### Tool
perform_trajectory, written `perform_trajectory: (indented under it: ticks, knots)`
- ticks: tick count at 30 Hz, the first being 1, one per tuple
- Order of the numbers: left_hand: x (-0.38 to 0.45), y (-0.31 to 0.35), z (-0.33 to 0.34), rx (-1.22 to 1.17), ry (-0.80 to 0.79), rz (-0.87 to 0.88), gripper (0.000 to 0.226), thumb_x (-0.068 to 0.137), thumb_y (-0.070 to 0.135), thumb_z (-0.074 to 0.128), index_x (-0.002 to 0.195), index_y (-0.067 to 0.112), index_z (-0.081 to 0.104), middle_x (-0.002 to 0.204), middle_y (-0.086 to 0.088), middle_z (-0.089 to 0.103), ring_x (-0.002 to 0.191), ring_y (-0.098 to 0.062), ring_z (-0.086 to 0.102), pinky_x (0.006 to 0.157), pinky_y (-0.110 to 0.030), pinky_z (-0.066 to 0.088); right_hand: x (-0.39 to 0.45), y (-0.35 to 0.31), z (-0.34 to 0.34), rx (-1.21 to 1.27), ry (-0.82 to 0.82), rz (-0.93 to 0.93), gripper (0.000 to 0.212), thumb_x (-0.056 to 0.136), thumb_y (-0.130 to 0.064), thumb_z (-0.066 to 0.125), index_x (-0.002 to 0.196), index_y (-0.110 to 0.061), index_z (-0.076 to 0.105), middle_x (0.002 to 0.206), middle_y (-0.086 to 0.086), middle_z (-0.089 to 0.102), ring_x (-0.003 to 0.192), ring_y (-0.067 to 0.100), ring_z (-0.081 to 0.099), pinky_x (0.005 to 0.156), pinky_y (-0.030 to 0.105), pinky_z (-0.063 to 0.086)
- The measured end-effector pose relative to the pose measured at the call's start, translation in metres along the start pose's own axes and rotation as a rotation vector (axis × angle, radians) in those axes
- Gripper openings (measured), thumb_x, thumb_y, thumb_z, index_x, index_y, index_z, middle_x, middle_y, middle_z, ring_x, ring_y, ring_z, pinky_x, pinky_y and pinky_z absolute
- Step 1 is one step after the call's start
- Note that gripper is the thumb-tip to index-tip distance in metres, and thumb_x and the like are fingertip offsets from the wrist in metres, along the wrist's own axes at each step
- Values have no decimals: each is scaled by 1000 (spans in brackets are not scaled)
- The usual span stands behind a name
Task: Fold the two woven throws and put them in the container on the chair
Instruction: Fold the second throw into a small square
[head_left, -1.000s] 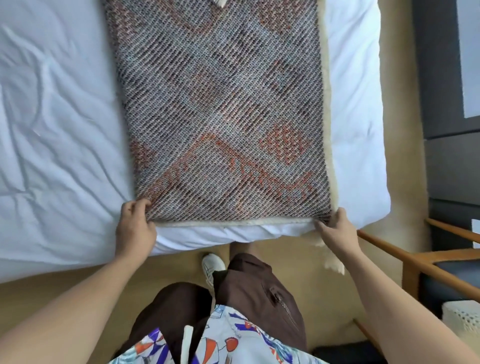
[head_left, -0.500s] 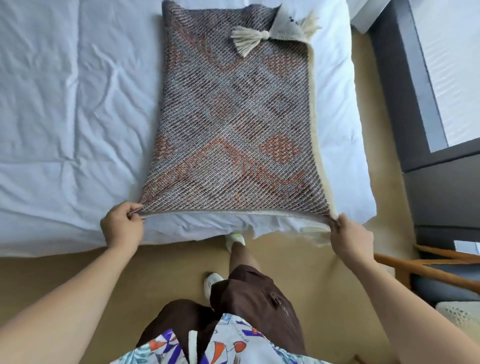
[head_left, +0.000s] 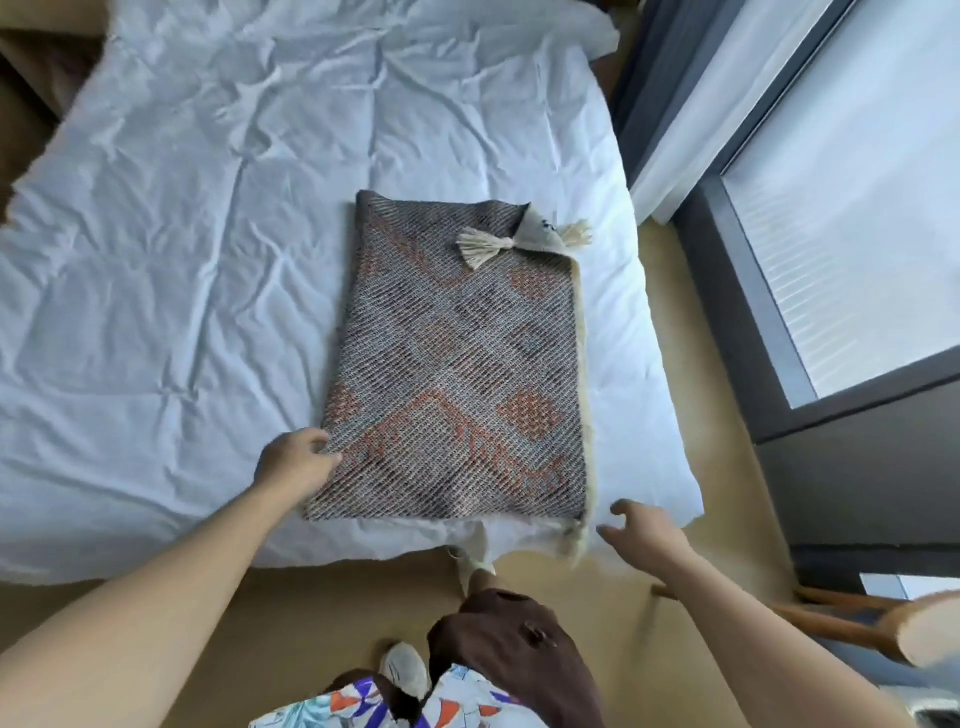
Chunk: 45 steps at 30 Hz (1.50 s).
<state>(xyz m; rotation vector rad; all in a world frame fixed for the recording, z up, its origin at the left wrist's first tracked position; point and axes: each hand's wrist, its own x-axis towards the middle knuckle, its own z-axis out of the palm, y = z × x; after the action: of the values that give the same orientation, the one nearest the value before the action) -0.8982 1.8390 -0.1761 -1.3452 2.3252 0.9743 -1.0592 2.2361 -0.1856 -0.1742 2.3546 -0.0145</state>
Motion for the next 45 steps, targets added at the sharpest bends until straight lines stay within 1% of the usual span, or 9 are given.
perform_trajectory:
  ticks: [8, 17, 23, 28, 32, 35, 39, 41, 45]
  knots:
    - [102, 147, -23, 16, -9, 161, 36, 93, 32, 66, 128, 23, 61, 126, -10, 65, 91, -23, 63, 68, -27, 46, 111, -78, -125, 58, 145, -224, 54, 96, -43, 60, 141, -14, 54, 132, 13, 66, 126, 31, 58, 100, 38, 48]
    - [267, 268, 20, 128, -47, 94, 44, 93, 36, 66, 135, 30, 57, 125, -9, 62, 97, -24, 62, 73, -33, 49, 358, -154, -253, 689, 270, -87, 33, 92, -32, 66, 118, -12, 72, 103, 7, 76, 88, 25, 69, 87, 34, 53]
    - [356, 314, 74, 89, -50, 99, 63, 92, 36, 67, 148, 25, 41, 150, -7, 45, 135, -32, 43, 110, -50, 39, 486, -182, -272, 999, 60, 12, 32, 85, -36, 80, 89, -8, 65, 73, 5, 59, 62, 18, 54, 50, 27, 49]
    - [394, 345, 90, -118, -29, 29, 70, 80, 42, 79, 141, 23, 49, 125, 1, 62, 113, -24, 58, 94, -36, 48, 525, -211, -336, 1016, 227, -156, 14, 88, -12, 71, 74, -9, 66, 59, 5, 67, 43, 14, 55, 43, 25, 45]
    - [415, 360, 96, -365, -107, -12, 41, 82, 25, 81, 118, 25, 61, 106, 7, 68, 91, -12, 66, 71, -27, 52, 557, -223, -399, 1467, 385, -37, 6, 88, -4, 64, 93, -3, 67, 82, 16, 70, 65, 25, 67, 74, 39, 64]
    - [423, 377, 98, -587, -150, -109, 26, 87, 10, 75, 110, 17, 65, 103, -7, 74, 87, -23, 73, 67, -34, 59, 529, -216, -368, 1151, 453, -113, 65, 85, -33, 75, 141, -16, 47, 102, 2, 64, 93, 23, 67, 92, 36, 57]
    - [423, 415, 98, -778, -273, -109, 19, 88, 4, 71, 105, 13, 67, 101, -12, 75, 84, -29, 76, 72, -48, 63, 472, -199, -273, 239, 191, -529, 119, 60, -65, 85, 154, -32, 20, 150, 11, 40, 132, 27, 42, 107, 46, 40]
    - [422, 429, 100, -864, -273, -53, 20, 91, 13, 70, 110, 14, 66, 105, -12, 73, 84, -29, 76, 68, -43, 63, 486, -199, -258, 96, 282, -521, 91, 73, -40, 81, 150, -29, 35, 139, 11, 52, 123, 32, 51, 97, 41, 46]
    - [424, 419, 102, -540, 6, 172, 37, 97, 41, 61, 130, 26, 56, 104, 5, 69, 87, -14, 70, 73, -34, 58, 541, -201, -295, 948, 517, -70, 20, 80, -20, 59, 92, -20, 75, 88, 2, 74, 82, 22, 67, 73, 30, 52]
